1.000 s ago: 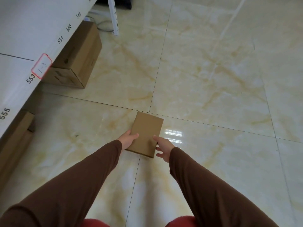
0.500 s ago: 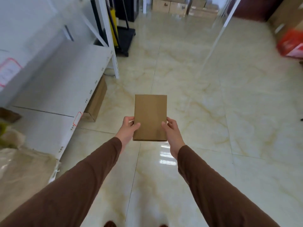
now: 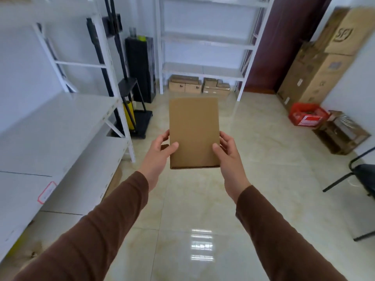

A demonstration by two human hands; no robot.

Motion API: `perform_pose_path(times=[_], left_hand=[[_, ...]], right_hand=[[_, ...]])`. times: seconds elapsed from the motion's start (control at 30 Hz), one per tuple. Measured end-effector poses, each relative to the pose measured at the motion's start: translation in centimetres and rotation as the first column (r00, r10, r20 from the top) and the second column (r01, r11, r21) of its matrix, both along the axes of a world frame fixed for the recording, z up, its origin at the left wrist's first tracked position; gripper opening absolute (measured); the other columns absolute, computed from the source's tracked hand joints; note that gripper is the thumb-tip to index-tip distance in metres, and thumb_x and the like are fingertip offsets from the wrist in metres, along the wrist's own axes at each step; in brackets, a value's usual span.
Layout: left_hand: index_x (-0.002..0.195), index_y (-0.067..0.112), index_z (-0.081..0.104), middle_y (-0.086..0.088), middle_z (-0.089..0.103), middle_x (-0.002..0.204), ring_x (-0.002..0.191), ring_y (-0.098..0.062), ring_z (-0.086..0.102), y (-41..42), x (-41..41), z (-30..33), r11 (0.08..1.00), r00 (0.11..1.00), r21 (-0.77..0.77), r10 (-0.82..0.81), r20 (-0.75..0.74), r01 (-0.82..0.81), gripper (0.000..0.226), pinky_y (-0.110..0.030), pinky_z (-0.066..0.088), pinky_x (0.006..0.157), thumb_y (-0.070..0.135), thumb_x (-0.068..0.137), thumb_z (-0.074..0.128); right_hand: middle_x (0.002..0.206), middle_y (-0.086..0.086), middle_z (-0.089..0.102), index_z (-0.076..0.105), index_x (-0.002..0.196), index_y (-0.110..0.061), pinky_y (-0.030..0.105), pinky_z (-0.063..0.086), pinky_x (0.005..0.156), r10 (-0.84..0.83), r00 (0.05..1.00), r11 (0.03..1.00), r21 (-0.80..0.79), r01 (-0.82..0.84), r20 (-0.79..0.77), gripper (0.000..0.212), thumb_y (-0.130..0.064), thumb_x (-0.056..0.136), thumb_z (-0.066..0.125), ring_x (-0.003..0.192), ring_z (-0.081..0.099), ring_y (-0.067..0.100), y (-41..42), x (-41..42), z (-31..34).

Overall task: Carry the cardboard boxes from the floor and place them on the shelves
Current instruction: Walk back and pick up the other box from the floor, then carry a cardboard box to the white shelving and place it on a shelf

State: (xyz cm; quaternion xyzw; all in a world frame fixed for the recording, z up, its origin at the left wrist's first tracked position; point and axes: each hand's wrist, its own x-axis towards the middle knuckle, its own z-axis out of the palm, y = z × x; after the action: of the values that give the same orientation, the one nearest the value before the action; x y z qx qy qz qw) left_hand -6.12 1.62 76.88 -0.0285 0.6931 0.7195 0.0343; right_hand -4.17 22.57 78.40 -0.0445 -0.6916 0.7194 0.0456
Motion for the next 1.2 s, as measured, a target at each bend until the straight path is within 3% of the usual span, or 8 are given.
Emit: perform_pose_path(times=[0.1, 0.23, 0.4, 0.57, 0.7, 0.87, 1.07, 1.2], left_hand=[[0.143, 0.045, 0.048, 0.005, 0.050, 0.152, 0.142, -0.025, 0.045, 1.1, -1.5, 3.3, 0.997, 0.997, 0.061, -0.038, -0.065, 0.042, 0.067, -0.052, 0.037, 0.117, 0.052, 0.082, 0.073], [0.147, 0.035, 0.044, 0.003, 0.052, 0.147, 0.132, -0.023, 0.053, 1.6, -4.3, 5.3, 0.972, 0.993, 0.218, -0.062, -0.103, 0.083, 0.054, -0.055, 0.047, 0.108, 0.030, 0.097, 0.066], [0.150, 0.036, 0.037, -0.001, 0.060, 0.138, 0.131, -0.030, 0.054, 0.3, -11.2, 4.3, 0.927, 0.998, 0.369, -0.050, -0.040, 0.061, 0.065, -0.059, 0.046, 0.107, 0.022, 0.095, 0.069], [0.149, 0.032, 0.045, -0.010, 0.059, 0.146, 0.127, -0.031, 0.059, -0.7, -19.0, 3.5, 0.851, 0.981, 0.516, -0.168, 0.097, 0.095, 0.072, -0.052, 0.056, 0.098, 0.042, 0.085, 0.075], [0.140, 0.022, 0.059, -0.012, 0.072, 0.131, 0.120, -0.032, 0.066, 0.0, -24.9, 3.4, 0.784, 0.945, 0.606, -0.287, 0.160, 0.136, 0.055, -0.052, 0.058, 0.092, 0.052, 0.093, 0.060], [0.142, 0.018, 0.061, -0.018, 0.067, 0.135, 0.120, -0.037, 0.060, 2.1, -32.5, 2.0, 0.725, 0.893, 0.666, -0.401, 0.203, 0.174, 0.066, -0.065, 0.035, 0.114, 0.057, 0.088, 0.064], [0.142, 0.021, 0.056, -0.008, 0.070, 0.136, 0.121, -0.027, 0.066, 5.9, -44.3, 3.2, 0.843, 0.926, 0.470, -0.357, 0.121, 0.263, 0.061, -0.051, 0.045, 0.111, 0.046, 0.088, 0.067], [0.149, 0.045, 0.035, -0.002, 0.060, 0.140, 0.119, -0.018, 0.064, 9.3, -52.9, 5.5, 0.962, 0.968, 0.108, -0.246, -0.043, 0.249, 0.073, -0.033, 0.055, 0.091, 0.037, 0.088, 0.075]], right_hand=[[0.147, -0.003, 0.059, 0.049, 0.149, -0.029, 0.026, 0.050, 0.096, -0.014, 0.998, 1.000, -0.014, 0.013, -0.062, 0.046, -0.016, 0.106, 0.053, 0.131, 0.057, 0.015, 0.9, -1.9, 2.7], [0.145, -0.002, 0.061, 0.051, 0.148, -0.027, 0.021, 0.050, 0.085, -0.008, 0.992, 1.000, -0.004, 0.007, -0.123, 0.045, -0.012, 0.106, 0.051, 0.122, 0.060, 0.013, 1.4, -5.5, 4.2], [0.144, 0.003, 0.062, 0.056, 0.145, -0.025, 0.025, 0.051, 0.089, 0.040, 0.986, 0.996, 0.087, -0.026, -0.160, 0.043, -0.009, 0.105, 0.052, 0.131, 0.059, 0.024, 1.1, -12.5, 5.2], [0.131, -0.003, 0.068, 0.063, 0.140, -0.018, 0.023, 0.049, 0.092, 0.027, 0.977, 0.970, 0.240, 0.026, -0.214, 0.038, -0.018, 0.102, 0.061, 0.125, 0.061, 0.021, -0.2, -19.4, 6.9], [0.117, -0.017, 0.068, 0.071, 0.133, -0.023, 0.022, 0.048, 0.090, 0.016, 0.958, 0.932, 0.351, 0.090, -0.288, 0.037, -0.037, 0.100, 0.062, 0.112, 0.063, 0.006, -1.0, -24.0, 8.3], [0.123, -0.006, 0.073, 0.076, 0.123, -0.034, 0.031, 0.052, 0.099, -0.078, 0.951, 0.937, 0.304, 0.172, -0.298, 0.039, -0.053, 0.100, 0.050, 0.122, 0.063, 0.014, 0.6, -30.2, 8.2], [0.109, -0.010, 0.073, 0.073, 0.121, -0.026, 0.009, 0.048, 0.080, -0.189, 0.958, 0.964, 0.144, 0.222, -0.214, 0.030, -0.036, 0.109, 0.047, 0.098, 0.066, -0.007, 5.6, -40.7, 7.1], [0.126, -0.003, 0.070, 0.066, 0.136, -0.028, 0.032, 0.048, 0.099, -0.172, 0.985, 0.978, 0.123, 0.170, 0.002, 0.049, -0.054, 0.107, 0.037, 0.119, 0.063, 0.013, 9.8, -50.0, 5.6]])
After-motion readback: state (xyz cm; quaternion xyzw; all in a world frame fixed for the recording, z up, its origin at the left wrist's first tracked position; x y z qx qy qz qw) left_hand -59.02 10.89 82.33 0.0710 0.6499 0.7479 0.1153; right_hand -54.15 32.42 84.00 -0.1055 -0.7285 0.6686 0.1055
